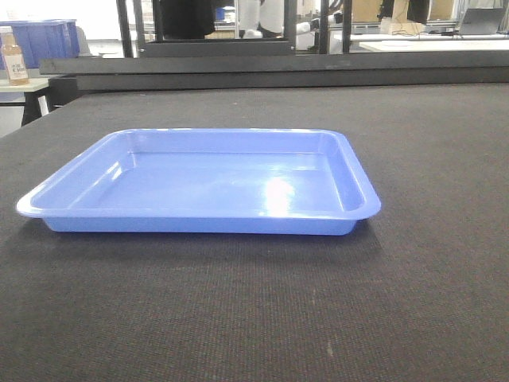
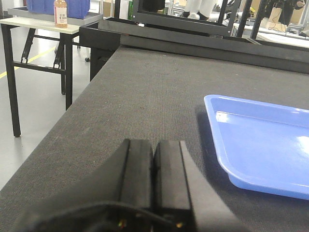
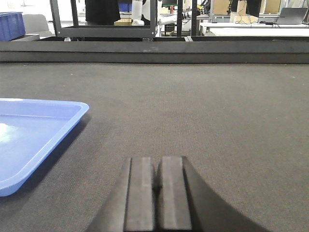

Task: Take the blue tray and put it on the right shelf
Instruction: 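Move both grippers above the light blue tray's side rims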

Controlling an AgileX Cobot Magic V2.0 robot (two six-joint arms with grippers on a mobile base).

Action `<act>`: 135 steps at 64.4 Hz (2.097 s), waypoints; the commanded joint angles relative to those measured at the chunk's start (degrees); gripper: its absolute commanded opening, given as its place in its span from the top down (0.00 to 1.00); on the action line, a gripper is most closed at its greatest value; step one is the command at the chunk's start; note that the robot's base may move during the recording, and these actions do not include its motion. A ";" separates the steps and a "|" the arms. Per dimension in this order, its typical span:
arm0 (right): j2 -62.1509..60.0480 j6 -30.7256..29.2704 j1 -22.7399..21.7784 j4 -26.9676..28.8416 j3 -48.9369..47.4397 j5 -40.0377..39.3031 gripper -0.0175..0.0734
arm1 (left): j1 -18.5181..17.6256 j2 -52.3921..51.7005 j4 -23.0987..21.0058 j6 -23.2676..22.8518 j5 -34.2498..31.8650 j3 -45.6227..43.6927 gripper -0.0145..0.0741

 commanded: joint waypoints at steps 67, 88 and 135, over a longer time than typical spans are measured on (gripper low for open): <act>-1.09 -0.24 0.03 0.47 -9.88 -5.28 0.75 | -0.07 -0.35 3.36 -0.09 -9.06 -8.15 0.89; 11.07 -0.24 0.03 0.47 -33.28 9.96 0.33 | -0.07 13.94 2.81 0.01 24.62 -36.42 0.58; 66.59 -2.00 27.05 8.63 -63.61 26.47 0.11 | -15.42 64.78 0.33 4.98 40.14 -65.96 0.34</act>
